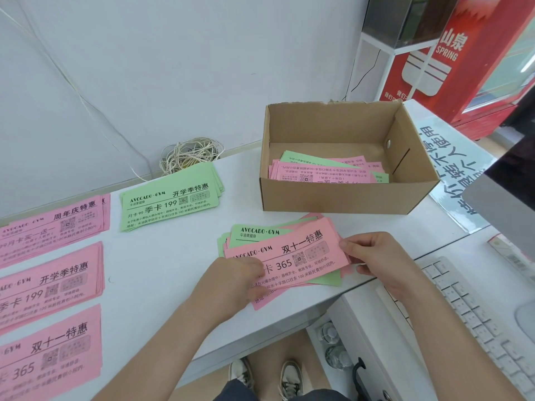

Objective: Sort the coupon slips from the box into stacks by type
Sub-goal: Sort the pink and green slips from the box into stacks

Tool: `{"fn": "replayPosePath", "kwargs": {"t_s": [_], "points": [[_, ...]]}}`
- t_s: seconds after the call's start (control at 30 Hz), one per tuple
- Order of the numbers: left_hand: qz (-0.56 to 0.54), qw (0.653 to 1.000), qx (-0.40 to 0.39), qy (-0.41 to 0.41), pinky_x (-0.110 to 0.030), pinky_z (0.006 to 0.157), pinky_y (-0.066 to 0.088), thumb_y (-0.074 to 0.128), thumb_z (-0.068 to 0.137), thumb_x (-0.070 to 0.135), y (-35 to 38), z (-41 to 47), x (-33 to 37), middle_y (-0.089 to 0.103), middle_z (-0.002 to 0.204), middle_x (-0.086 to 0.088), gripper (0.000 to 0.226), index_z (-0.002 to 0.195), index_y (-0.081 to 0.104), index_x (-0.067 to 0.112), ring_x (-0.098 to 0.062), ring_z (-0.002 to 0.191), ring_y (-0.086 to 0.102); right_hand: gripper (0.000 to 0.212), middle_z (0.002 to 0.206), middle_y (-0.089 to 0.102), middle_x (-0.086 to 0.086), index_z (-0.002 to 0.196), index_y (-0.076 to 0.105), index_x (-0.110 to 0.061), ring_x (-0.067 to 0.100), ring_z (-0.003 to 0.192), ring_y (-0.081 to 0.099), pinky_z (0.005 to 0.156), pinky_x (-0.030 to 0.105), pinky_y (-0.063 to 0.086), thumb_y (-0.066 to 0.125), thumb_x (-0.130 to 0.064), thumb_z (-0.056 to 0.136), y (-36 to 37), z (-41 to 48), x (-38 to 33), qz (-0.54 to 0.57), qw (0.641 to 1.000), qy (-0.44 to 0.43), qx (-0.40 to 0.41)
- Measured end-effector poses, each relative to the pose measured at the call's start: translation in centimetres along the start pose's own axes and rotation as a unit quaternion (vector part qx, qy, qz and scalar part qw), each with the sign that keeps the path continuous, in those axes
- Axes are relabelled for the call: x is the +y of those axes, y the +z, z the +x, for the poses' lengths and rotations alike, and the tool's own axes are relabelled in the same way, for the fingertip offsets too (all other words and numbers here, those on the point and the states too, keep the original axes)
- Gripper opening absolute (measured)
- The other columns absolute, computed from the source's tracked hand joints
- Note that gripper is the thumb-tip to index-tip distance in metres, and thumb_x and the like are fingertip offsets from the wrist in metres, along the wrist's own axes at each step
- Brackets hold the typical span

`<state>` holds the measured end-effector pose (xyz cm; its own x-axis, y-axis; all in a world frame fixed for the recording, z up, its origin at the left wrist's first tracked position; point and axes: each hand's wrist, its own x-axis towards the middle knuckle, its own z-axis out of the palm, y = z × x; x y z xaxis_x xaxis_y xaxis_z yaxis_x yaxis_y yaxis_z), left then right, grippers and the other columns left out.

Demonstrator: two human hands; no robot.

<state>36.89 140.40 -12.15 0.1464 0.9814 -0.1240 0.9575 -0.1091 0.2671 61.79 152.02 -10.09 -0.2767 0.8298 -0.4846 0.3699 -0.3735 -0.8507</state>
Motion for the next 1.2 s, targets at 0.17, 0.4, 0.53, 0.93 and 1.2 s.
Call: {"fn": "replayPosePath", "kwargs": {"t_s": [0.17,0.4,0.53,0.93,1.2], "points": [[0.009,1.0,0.017,0.002,-0.033,0.07,0.054,0.021,0.085,0.051,0.2,-0.2,0.0,0.068,0.1,0.011,0.056,0.088,0.069,0.023,-0.011,0.092,0.064,0.024,0.086,0.073,0.015,0.089,0.077,-0.011,0.016,0.068,0.058,0.055,0.022,0.038,0.061,-0.029,0.093,0.2,-0.3,-0.4,-0.013,1.0,-0.008,-0.001],[-0.139,0.976,0.069,-0.153,-0.024,0.076,0.049,0.057,0.09,0.026,-0.2,-0.6,0.6,0.07,0.088,0.015,0.015,0.087,0.072,0.026,-0.004,0.084,0.063,0.037,0.073,0.072,0.003,0.077,0.074,-0.011,0.013,0.062,0.059,0.057,0.022,0.044,0.054,-0.035,0.096,0.8,-0.5,-0.8,-0.045,0.998,-0.011,0.031],[-0.31,0.915,0.096,-0.24,-0.015,0.074,0.052,0.07,0.082,0.014,-0.6,-0.8,0.4,0.071,0.08,0.019,0.023,0.072,0.071,0.034,0.006,0.075,0.066,0.038,0.067,0.071,0.002,0.075,0.073,-0.009,0.008,0.053,0.061,0.05,0.017,0.044,0.055,-0.036,0.095,1.2,-0.4,-0.7,-0.034,0.998,-0.022,0.046],[-0.403,0.839,0.228,-0.285,-0.004,0.062,0.045,0.065,0.085,0.004,-1.7,-2.6,0.2,0.07,0.075,0.019,0.031,0.08,0.066,0.034,0.011,0.073,0.063,0.02,0.069,0.064,-0.012,0.07,0.065,-0.023,0.007,0.062,0.059,0.056,0.024,0.041,0.065,-0.016,0.088,2.0,-0.1,0.0,-0.246,0.956,-0.11,0.118],[-0.115,0.966,0.168,-0.162,-0.011,0.069,0.04,0.061,0.081,0.006,-0.8,-5.7,-1.4,0.062,0.09,0.017,0.02,0.089,0.066,0.024,-0.008,0.081,0.059,0.021,0.062,0.069,-0.002,0.071,0.071,-0.009,0.006,0.052,0.057,0.052,0.023,0.043,0.069,-0.023,0.088,3.0,0.0,-0.6,-0.077,0.99,-0.104,0.06]]}}
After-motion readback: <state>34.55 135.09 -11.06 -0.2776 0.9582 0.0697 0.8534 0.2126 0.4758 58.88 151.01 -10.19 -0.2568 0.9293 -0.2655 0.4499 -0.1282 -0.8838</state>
